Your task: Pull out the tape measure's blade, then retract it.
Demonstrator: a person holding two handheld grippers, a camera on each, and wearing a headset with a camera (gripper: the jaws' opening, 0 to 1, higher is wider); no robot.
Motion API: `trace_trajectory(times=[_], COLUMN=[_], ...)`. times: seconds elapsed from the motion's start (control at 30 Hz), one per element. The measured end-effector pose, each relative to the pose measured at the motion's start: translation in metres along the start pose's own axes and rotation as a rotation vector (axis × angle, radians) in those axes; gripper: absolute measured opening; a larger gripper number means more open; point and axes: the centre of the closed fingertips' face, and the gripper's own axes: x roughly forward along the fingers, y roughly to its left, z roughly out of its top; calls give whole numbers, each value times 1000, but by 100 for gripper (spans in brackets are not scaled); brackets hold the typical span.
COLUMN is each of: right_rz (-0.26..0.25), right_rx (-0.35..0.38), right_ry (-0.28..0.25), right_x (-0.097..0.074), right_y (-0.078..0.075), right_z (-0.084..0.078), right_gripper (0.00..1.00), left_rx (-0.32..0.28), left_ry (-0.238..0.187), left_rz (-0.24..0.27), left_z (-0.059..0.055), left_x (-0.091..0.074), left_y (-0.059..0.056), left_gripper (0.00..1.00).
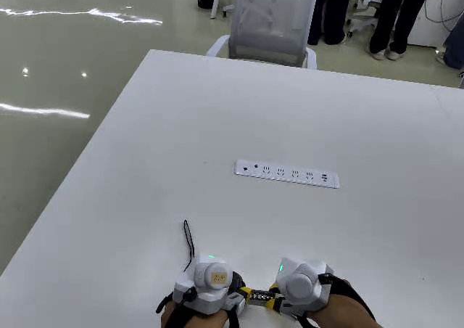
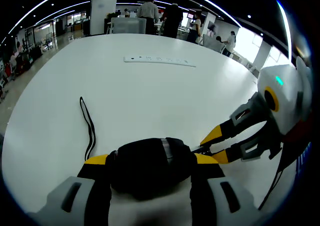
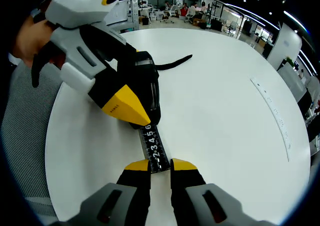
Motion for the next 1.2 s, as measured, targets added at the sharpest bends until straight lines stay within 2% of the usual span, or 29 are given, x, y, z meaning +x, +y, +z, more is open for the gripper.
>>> trace_trajectory(times=[1.2], right_rz=[11], right_rx=[-2], right_ry=[-8], right_x=[7], right_y=[5], right_z=[12], right_gripper=[13], left_rx=[-1], left_ry=[3], left_rz=[-7], left_z=[-1], left_x=[0], left_y=[0], left_gripper=[61])
